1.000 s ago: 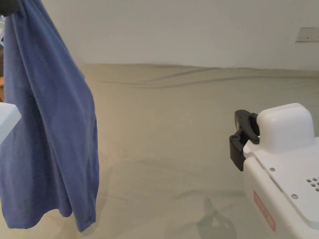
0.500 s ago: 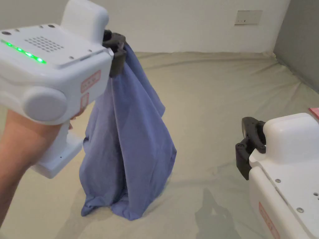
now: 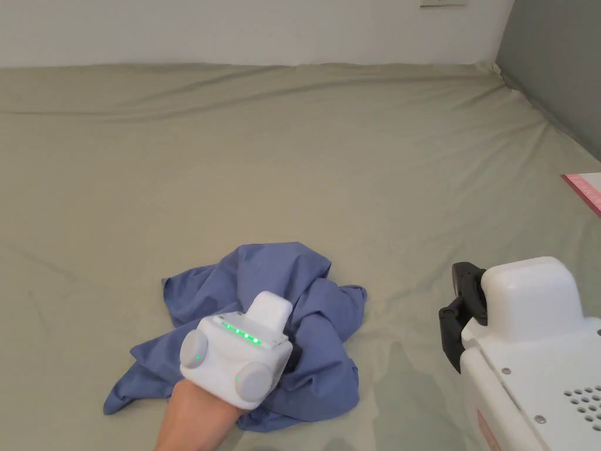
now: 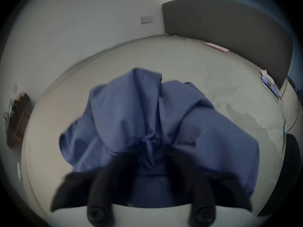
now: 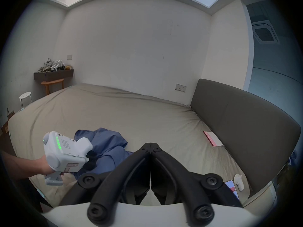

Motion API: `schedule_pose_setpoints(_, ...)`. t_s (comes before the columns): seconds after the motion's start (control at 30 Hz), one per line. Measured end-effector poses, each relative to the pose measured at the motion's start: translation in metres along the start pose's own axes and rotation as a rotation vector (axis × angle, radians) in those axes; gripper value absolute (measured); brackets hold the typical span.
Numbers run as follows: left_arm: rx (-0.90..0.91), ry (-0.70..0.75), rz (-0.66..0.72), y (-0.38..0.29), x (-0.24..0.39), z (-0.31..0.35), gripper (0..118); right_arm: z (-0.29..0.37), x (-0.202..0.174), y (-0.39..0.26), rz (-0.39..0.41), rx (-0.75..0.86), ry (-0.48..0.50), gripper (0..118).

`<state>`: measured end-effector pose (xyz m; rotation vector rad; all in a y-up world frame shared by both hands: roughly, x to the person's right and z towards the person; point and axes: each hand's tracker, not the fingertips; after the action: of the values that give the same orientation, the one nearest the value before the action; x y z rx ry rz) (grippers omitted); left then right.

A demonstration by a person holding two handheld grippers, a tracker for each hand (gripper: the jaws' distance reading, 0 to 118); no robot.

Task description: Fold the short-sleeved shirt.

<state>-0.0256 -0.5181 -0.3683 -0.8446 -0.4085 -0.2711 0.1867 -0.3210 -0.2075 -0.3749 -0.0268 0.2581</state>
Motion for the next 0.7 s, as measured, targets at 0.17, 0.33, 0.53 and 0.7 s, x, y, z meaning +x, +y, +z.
schedule_pose_setpoints(0.17,0.121,-0.011,0.163,-0.001,-0.026,0.056,107,0.002,-0.001,0.006,0.013,0.0,0.012,1)
schedule_pose_setpoints(0.33,0.403,0.1,0.238,0.012,-0.061,0.171,111,0.017,-0.01,0.03,0.031,0.069,0.031,1)
schedule_pose_setpoints(0.53,0.671,0.306,0.23,0.01,-0.069,0.308,109,0.042,-0.03,0.071,0.038,0.205,0.075,1)
schedule_pose_setpoints(0.7,0.746,0.416,0.224,-0.008,-0.045,0.357,38,0.062,-0.052,0.09,0.036,0.28,0.129,1)
